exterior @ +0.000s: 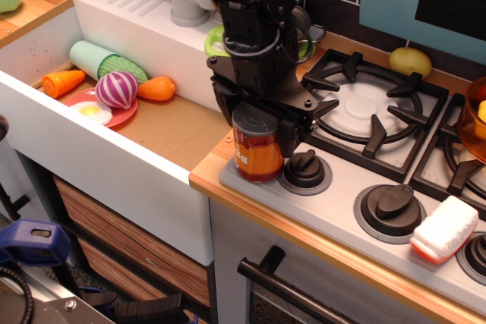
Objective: Put can in pot
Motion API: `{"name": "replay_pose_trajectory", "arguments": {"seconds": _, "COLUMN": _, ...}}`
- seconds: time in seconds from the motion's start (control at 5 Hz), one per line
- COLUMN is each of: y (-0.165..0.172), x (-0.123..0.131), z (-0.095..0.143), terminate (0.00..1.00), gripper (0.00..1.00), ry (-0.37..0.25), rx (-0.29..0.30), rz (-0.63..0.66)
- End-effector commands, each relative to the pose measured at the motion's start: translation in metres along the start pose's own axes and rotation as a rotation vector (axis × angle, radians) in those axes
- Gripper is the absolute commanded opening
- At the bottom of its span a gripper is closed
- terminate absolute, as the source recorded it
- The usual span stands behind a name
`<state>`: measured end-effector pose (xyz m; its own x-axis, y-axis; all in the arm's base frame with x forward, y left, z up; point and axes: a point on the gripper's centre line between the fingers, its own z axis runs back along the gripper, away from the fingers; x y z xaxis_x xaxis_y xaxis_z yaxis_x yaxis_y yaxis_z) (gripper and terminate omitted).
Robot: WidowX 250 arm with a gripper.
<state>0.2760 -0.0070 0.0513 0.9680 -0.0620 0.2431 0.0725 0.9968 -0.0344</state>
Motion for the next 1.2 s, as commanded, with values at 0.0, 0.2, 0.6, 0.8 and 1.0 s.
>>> {"name": "replay_pose_trajectory", "arguments": {"seconds": 0.0, "y": 0.002, "x": 0.007, "z": 0.006, "terminate": 0.0, "gripper": 0.0, "ry": -0.03, "rx": 0.049, "rz": -0.003}}
{"name": "replay_pose_trajectory", "arguments": {"seconds": 0.2, "y": 0.003, "x": 0.013, "z": 0.014, "terminate": 0.0, "gripper": 0.0, "ry": -0.013, "rx": 0.068, "rz": -0.023}}
{"name": "replay_pose_trajectory", "arguments": {"seconds": 0.6, "y": 0.041, "x": 0.065, "z": 0.058, "terminate": 0.0, "gripper": 0.0, "ry": -0.07, "rx": 0.188, "rz": -0.119}}
{"name": "replay_pose_trajectory", "arguments": {"seconds": 0.8, "y": 0.074, "x": 0.103, "z": 0.067, "terminate": 0.0, "gripper": 0.0, "ry": -0.186, "rx": 0.257, "rz": -0.189}}
{"name": "replay_pose_trajectory", "arguments": {"seconds": 1.0, "y": 0.098, "x": 0.138, "z": 0.057, "terminate": 0.0, "gripper": 0.0, "ry": -0.251, "rx": 0.212, "rz": -0.27}}
